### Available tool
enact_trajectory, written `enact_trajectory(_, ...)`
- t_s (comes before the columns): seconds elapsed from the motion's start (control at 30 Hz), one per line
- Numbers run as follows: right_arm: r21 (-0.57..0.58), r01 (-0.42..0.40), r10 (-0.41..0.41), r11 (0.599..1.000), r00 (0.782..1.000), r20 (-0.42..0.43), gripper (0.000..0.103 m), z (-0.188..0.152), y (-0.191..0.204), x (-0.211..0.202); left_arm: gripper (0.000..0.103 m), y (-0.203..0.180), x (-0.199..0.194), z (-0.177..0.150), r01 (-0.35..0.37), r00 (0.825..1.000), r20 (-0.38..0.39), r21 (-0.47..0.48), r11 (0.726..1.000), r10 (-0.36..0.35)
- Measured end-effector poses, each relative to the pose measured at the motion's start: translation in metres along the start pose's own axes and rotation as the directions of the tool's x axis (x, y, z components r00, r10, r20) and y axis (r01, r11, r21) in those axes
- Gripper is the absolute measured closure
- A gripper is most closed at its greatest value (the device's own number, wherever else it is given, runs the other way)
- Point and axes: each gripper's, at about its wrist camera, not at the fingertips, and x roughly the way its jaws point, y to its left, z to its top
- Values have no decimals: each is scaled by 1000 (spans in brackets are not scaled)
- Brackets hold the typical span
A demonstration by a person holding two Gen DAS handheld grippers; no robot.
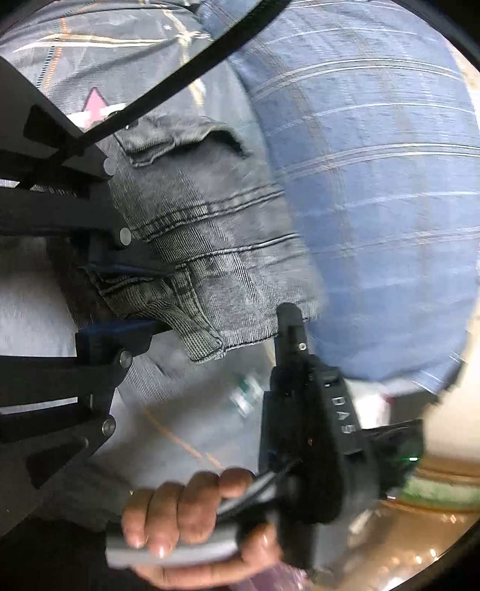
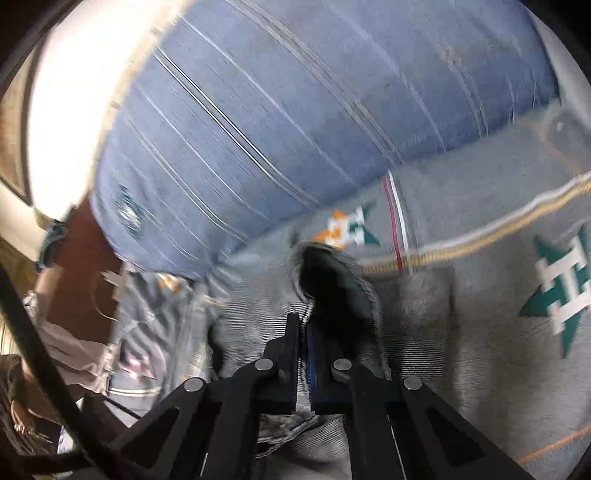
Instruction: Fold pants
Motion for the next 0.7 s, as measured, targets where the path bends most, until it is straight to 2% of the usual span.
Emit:
enact_trajectory(0.03, -10, 12, -12, 1000, 1000, 25, 99, 1, 1, -10, 81, -1, -6, 2, 44, 999, 10, -12, 999, -44)
enact_trajectory(0.1, 10, 32, -32, 999, 999, 24, 99, 2, -6, -13, 80, 0, 1, 3, 79, 997, -16, -21, 997, -79)
enact_trajectory(0.13, 24, 51, -50, 998, 999, -6, 99, 1, -12, -5, 79, 0, 17, 0, 57, 996, -73, -13, 998, -57)
enact_trajectory(0.17, 63, 100, -95, 993, 993, -71, 97, -2, -27, 12, 78, 3, 30, -3, 33, 993, -114, -19, 999, -35)
enact_trajectory(0.23, 171, 117, -88, 978, 981, -171, 95, -9, -55, 34, 77, 9, 47, -11, 48, 985, -162, -63, 997, -58)
enact_trajectory(0.3, 226, 96, -51, 969, 979, -199, 95, -11, -65, 34, 70, 12, 44, -15, 56, 989, -135, -69, 996, -65)
enact_trajectory(0.33, 230, 69, -29, 971, 984, -176, 95, -9, -66, 27, 67, 11, 36, -15, 74, 991, -110, -71, 995, -82)
enact_trajectory(0.37, 220, 42, -11, 975, 990, -140, 94, -5, -63, 15, 59, 13, 31, -16, 84, 991, -99, -75, 994, -91)
enact_trajectory(0.43, 197, 31, -17, 980, 997, -73, 74, 0, -58, -2, 55, 8, 23, -22, 77, 992, -93, -68, 995, -84)
enact_trajectory(0.47, 188, 31, -24, 982, 999, -38, 37, 2, -56, -10, 54, 7, 24, -22, 69, 992, -100, -56, 996, -75)
enact_trajectory(0.5, 181, 36, -34, 983, 999, -13, 15, 4, -55, -14, 55, 6, 25, -23, 60, 993, -102, -50, 997, -65)
enact_trajectory(0.57, 178, 66, -64, 982, 998, -20, 16, 3, -54, -10, 54, 3, 25, -21, 43, 995, -87, -43, 998, -46)
enact_trajectory(0.67, 202, 63, -52, 977, 997, -58, 16, -1, -63, 6, 35, -16, 23, -20, 28, 998, -52, 17, 999, -27)
enact_trajectory(0.7, 203, 52, -40, 978, 997, -65, 18, -2, -64, 10, 34, -22, 24, -20, 15, 999, -49, 47, 999, -13)
